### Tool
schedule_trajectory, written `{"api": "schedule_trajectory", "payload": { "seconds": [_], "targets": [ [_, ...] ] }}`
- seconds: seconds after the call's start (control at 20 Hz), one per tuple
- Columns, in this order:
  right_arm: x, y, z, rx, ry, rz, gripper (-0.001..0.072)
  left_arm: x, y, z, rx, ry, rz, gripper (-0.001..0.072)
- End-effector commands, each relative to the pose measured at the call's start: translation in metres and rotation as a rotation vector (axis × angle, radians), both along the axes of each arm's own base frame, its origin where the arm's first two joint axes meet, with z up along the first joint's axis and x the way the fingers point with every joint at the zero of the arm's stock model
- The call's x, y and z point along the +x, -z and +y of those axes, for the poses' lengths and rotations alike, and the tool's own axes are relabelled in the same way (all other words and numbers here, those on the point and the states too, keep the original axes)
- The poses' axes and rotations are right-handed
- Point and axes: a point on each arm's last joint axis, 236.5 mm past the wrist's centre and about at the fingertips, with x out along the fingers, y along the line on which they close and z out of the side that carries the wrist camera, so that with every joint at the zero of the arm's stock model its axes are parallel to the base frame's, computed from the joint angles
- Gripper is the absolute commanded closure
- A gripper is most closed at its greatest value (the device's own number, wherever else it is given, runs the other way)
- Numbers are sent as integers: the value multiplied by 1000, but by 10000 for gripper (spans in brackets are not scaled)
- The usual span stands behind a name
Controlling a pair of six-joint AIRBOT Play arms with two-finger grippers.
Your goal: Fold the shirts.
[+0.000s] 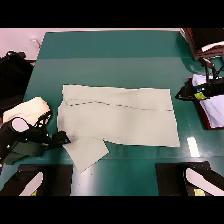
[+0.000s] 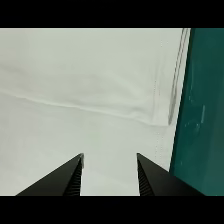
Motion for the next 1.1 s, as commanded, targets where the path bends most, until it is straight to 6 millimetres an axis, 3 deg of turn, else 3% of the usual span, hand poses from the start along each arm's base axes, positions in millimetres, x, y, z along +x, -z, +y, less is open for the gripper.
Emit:
{"api": "schedule_trajectory", "payload": {
  "seconds": [0.0, 0.05, 0.1, 0.15, 0.2, 0.35, 0.45, 0.55, 0.65, 0.8, 1.0, 1.05],
  "targets": [
    [1, -2, 5, 9, -6, -9, 325, -2, 5, -11, -54, -28, -6, 214],
    [0, -1, 5, 9, -8, -2, 325, -2, 5, -11, -53, -28, -8, 215],
    [-4, 0, 5, 12, -12, 14, 325, -2, 5, -11, -53, -27, -8, 343],
    [-11, 2, 3, 12, -15, 42, 325, -1, 5, -11, -53, -12, -18, 566],
    [-19, 6, -2, 9, -25, 73, 325, -1, 5, -11, -53, -6, -22, 683],
    [-63, 33, -25, 50, 47, 225, 325, 6, -2, -9, -44, 20, -54, 684],
    [-114, 65, -37, 124, 121, 381, 321, 16, -12, -9, -41, 31, -89, 684],
    [-154, 95, -40, 207, 224, 496, 195, 26, -21, -8, -38, 43, -129, 684],
    [-178, 120, -36, 267, 297, 568, 196, 32, -27, -8, -36, 50, -153, 684],
    [-195, 142, -17, 346, 319, 650, 214, 32, -27, -8, -35, 54, -155, 684],
    [-197, 156, 3, 365, 259, 704, 296, 29, -28, -9, -40, 70, -145, 684],
    [-192, 156, 5, 338, 221, 689, 418, 26, -30, -9, -41, 89, -145, 685]
  ]
}}
